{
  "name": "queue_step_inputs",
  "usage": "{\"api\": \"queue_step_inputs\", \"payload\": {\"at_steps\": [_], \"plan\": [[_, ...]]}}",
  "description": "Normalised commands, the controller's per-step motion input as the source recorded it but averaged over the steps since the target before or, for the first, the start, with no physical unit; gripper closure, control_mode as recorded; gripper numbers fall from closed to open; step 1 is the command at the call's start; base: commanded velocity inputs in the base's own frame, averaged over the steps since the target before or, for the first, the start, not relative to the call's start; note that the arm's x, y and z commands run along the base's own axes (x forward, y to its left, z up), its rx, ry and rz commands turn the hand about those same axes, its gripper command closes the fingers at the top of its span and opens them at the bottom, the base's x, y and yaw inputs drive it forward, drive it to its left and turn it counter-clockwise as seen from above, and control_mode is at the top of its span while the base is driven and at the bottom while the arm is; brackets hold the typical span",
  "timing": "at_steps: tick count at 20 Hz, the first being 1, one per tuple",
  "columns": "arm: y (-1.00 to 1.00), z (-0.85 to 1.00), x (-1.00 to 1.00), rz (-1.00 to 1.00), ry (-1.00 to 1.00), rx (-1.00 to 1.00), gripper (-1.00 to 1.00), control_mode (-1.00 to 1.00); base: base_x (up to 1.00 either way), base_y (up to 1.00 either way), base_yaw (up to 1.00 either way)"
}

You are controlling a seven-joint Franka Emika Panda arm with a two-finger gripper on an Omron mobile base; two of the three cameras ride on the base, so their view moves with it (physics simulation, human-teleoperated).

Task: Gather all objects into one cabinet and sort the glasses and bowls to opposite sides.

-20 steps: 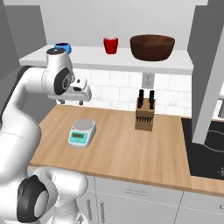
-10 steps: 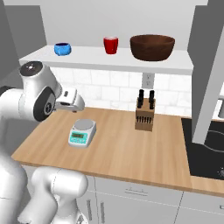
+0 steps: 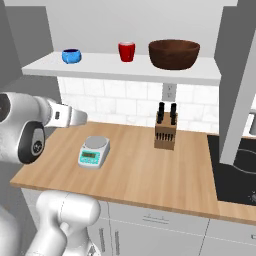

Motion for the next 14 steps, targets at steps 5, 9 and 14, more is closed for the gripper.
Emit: {"api": "queue_step_inputs", "payload": {"at_steps": [5, 9, 14], "plan": [[0.00, 0.00, -0.02, 0.00, -0.04, 0.00, -1.00, 1.00, 0.00, 0.00, 0.00], [0.00, 0.00, 0.00, 0.00, 0.00, 0.00, -1.00, 1.00, -0.44, -0.27, 0.00], [0.00, 0.00, 0.00, 0.00, 0.00, 0.00, -1.00, 1.00, -1.00, -0.39, -0.04]]}}
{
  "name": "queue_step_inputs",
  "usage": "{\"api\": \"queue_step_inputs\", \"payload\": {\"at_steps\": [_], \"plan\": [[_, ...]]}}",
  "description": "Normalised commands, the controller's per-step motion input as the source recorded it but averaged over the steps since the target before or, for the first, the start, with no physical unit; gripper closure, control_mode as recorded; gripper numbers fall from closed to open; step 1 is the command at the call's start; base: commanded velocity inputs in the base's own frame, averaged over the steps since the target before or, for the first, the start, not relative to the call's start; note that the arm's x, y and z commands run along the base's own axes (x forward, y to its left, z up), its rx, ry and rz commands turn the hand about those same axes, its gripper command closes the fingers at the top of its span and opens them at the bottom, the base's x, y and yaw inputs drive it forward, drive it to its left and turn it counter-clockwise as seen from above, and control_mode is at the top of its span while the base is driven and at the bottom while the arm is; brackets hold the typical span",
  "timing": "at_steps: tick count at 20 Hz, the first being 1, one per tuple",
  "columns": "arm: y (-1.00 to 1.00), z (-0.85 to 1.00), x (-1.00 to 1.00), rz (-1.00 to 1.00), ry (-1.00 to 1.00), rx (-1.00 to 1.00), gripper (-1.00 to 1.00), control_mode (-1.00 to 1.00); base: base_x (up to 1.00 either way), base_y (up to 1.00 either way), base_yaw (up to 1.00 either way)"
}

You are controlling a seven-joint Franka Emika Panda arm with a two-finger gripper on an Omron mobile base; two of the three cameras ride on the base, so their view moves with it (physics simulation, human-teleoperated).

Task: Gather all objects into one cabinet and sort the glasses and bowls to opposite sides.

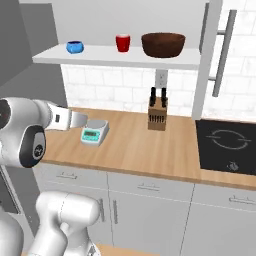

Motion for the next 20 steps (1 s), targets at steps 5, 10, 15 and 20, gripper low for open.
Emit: {"api": "queue_step_inputs", "payload": {"at_steps": [5, 10, 15, 20], "plan": [[0.00, 0.00, 0.00, 0.00, 0.00, 0.00, -1.00, 1.00, -0.99, -0.40, -0.05], [0.00, 0.00, 0.00, 0.00, 0.00, 0.00, -1.00, 1.00, -0.37, -0.57, -0.05], [0.00, 0.00, 0.00, 0.00, 0.00, 0.00, -1.00, 1.00, -0.13, -0.89, 0.00], [0.00, 0.00, 0.00, 0.00, 0.00, 0.00, -1.00, 1.00, 0.00, -1.00, 0.00]]}}
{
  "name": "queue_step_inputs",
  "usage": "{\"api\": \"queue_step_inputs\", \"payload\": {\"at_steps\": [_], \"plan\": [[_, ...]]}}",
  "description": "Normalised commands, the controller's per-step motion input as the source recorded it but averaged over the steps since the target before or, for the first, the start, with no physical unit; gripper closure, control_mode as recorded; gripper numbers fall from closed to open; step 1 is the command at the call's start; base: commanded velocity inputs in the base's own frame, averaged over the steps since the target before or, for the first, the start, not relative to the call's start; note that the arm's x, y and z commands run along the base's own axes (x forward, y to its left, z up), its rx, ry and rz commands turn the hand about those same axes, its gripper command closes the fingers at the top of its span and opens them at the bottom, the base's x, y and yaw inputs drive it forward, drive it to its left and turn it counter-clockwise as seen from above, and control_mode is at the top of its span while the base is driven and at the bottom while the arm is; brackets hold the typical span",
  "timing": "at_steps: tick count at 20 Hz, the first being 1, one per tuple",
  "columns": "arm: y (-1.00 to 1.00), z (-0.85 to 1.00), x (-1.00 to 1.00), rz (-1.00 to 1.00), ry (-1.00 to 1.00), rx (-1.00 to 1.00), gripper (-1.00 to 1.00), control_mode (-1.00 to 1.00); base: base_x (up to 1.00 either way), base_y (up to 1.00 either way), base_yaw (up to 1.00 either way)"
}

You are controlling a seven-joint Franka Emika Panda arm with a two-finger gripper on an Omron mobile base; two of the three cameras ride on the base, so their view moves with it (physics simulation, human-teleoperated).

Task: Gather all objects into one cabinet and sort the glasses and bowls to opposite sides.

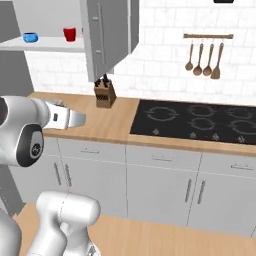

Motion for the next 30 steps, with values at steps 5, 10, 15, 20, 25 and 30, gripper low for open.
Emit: {"api": "queue_step_inputs", "payload": {"at_steps": [5, 10, 15, 20, 25, 30], "plan": [[0.00, 0.00, 0.00, 0.00, 0.00, 0.00, -1.00, 1.00, 0.00, -1.00, 0.00], [0.00, 0.00, 0.00, 0.00, 0.00, 0.00, -1.00, 1.00, 0.00, -1.00, 0.00], [0.00, 0.00, 0.00, 0.00, 0.00, 0.00, -1.00, 1.00, 0.00, -1.00, 0.00], [0.00, 0.00, 0.00, 0.00, 0.00, 0.00, -1.00, 1.00, 0.00, -1.00, 0.00], [0.00, 0.00, 0.00, 0.00, 0.00, 0.00, -1.00, 1.00, 0.06, -0.82, 0.00], [0.00, 0.00, 0.00, 0.00, 0.00, 0.00, -1.00, 1.00, 0.01, -0.77, 0.00]]}}
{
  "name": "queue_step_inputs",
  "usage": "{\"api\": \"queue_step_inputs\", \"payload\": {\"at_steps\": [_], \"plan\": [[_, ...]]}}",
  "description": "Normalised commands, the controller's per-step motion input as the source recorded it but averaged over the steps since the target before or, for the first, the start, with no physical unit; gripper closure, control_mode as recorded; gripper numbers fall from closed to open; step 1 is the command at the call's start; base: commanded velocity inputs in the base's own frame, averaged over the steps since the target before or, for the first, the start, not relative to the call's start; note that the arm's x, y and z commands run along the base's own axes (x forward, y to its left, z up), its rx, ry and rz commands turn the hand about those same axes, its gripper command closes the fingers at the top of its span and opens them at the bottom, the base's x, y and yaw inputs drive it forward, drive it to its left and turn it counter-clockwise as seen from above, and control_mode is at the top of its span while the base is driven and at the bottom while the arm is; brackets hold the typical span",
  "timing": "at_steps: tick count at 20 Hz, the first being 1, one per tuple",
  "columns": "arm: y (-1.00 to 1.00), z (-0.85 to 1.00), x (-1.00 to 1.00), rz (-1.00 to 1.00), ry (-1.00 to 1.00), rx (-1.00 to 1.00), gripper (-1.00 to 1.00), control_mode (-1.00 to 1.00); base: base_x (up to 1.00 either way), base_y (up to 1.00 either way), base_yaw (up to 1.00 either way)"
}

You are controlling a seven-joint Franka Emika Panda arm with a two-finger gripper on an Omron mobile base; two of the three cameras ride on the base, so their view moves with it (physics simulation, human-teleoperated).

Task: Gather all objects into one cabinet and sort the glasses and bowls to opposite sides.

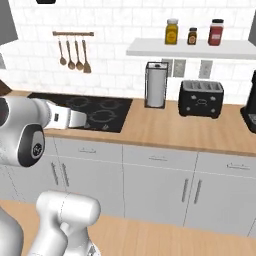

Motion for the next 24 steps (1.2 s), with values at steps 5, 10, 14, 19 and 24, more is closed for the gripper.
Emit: {"api": "queue_step_inputs", "payload": {"at_steps": [5, 10, 14, 19, 24], "plan": [[0.00, 0.00, 0.00, 0.00, 0.00, 0.00, -1.00, 1.00, 0.05, -0.91, 0.00], [0.00, 0.00, 0.00, 0.00, 0.00, 0.00, -1.00, 1.00, 0.12, -0.98, 0.00], [0.00, 0.00, 0.00, 0.00, 0.00, 0.00, -1.00, 1.00, 0.16, -0.94, 0.00], [0.00, 0.00, 0.00, 0.00, 0.00, 0.00, -1.00, 1.00, 0.16, -0.95, 0.00], [0.00, 0.00, 0.00, 0.00, 0.00, 0.00, -1.00, 1.00, 0.14, -0.93, 0.00]]}}
